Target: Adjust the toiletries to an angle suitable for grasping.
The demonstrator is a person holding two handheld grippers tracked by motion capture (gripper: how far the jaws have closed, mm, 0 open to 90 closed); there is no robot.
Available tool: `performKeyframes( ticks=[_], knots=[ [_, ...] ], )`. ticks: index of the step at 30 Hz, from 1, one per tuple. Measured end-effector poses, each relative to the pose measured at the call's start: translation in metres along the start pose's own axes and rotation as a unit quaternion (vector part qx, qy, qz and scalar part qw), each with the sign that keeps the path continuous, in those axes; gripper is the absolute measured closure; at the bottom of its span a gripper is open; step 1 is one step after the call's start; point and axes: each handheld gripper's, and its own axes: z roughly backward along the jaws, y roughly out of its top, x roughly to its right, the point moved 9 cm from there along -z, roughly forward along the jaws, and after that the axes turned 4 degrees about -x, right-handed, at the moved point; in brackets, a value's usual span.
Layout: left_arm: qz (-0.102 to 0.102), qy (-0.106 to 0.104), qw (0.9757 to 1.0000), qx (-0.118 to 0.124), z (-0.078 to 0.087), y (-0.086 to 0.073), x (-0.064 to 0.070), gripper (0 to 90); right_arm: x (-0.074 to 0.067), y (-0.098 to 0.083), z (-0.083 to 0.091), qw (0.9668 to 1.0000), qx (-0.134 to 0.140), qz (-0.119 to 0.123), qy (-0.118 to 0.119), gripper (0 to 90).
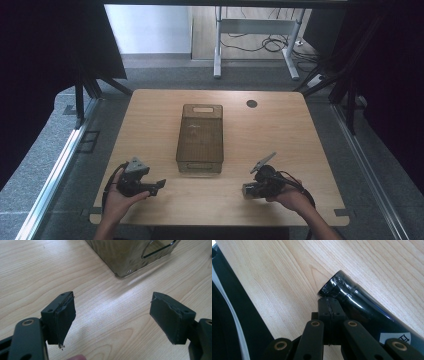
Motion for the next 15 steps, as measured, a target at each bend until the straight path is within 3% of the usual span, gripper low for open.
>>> performKeyframes(
  ticks=[15],
  knots=[
    [0.001,-0.001,1.0000,-0.003,-0.002,-0.001,0.001,20.9,0.007,0.011,0.000,0.9998,0.015,-0.013,-0.008,89.5]
  ],
)
